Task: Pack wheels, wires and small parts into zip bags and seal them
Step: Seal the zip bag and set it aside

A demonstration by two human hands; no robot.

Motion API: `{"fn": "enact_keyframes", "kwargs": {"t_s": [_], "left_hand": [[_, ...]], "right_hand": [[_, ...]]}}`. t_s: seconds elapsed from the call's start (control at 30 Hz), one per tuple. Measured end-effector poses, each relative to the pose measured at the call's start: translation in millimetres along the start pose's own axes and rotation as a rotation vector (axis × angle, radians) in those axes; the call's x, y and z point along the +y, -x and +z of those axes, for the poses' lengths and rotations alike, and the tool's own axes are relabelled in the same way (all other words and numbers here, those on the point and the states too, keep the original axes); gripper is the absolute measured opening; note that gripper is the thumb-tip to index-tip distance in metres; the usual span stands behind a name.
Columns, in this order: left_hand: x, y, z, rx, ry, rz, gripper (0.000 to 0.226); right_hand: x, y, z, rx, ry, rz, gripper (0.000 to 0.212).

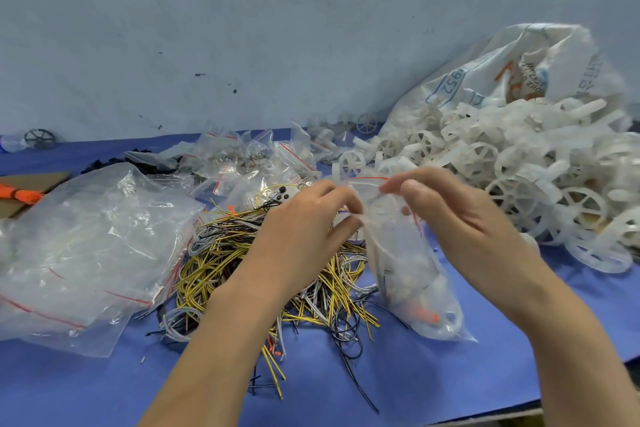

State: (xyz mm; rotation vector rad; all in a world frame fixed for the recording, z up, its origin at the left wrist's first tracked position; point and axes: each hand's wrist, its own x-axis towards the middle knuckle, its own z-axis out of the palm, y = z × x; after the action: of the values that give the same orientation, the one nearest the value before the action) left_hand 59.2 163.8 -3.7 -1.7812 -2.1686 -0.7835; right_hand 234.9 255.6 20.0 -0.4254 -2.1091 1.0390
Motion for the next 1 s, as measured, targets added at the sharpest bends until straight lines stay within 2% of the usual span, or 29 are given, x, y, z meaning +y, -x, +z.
{"fn": "enact_keyframes", "kwargs": {"t_s": [0.1,0.17,0.23,0.3,0.37,0.47,0.53,0.67,0.7,0.77,0.87,1.0], "left_hand": [[-0.9,-2.6,-1.3,0.076,0.001,-0.025,0.021],[-0.6,-3.9,-4.9,0.150,0.015,-0.041,0.018],[0.0,-5.3,-10.0,0.220,0.039,-0.050,0.015],[0.2,-6.6,-15.8,0.271,0.087,-0.060,0.014],[0.9,-7.4,-21.0,0.299,0.137,-0.066,0.016],[3.0,-6.2,-26.4,0.303,0.162,-0.067,0.016],[4.3,-3.9,-32.1,0.311,0.207,-0.039,0.015],[7.2,-4.3,-47.8,0.489,0.313,0.113,0.020],[6.4,-5.1,-47.2,0.487,0.390,0.095,0.028],[4.1,-4.3,-39.9,0.374,0.626,-0.093,0.038],[-7.3,-1.6,-22.8,0.122,0.812,-0.330,0.029],[-21.8,-1.8,-15.6,-0.034,0.986,-0.292,0.037]], "right_hand": [[-0.9,11.0,-3.1,-0.209,0.119,0.021,0.040],[-2.1,14.6,-8.2,-0.202,0.201,0.012,0.045],[-2.1,14.3,-15.2,-0.046,0.294,-0.045,0.040],[-0.9,12.6,-20.5,0.118,0.306,-0.069,0.026],[4.6,11.2,-19.7,0.183,0.290,-0.085,0.014],[13.9,7.9,-12.2,0.201,0.258,-0.065,0.020],[12.0,4.9,-11.1,0.286,0.175,-0.077,0.017],[-4.6,-4.6,-14.7,0.485,0.039,-0.214,0.014],[-3.1,-7.0,-13.6,0.494,0.015,-0.213,0.017],[4.4,-8.6,-8.1,0.473,0.018,-0.134,0.028],[12.3,-8.1,1.9,0.464,0.038,-0.093,0.030],[19.7,-13.4,0.5,0.553,0.011,-0.074,0.023]]}}
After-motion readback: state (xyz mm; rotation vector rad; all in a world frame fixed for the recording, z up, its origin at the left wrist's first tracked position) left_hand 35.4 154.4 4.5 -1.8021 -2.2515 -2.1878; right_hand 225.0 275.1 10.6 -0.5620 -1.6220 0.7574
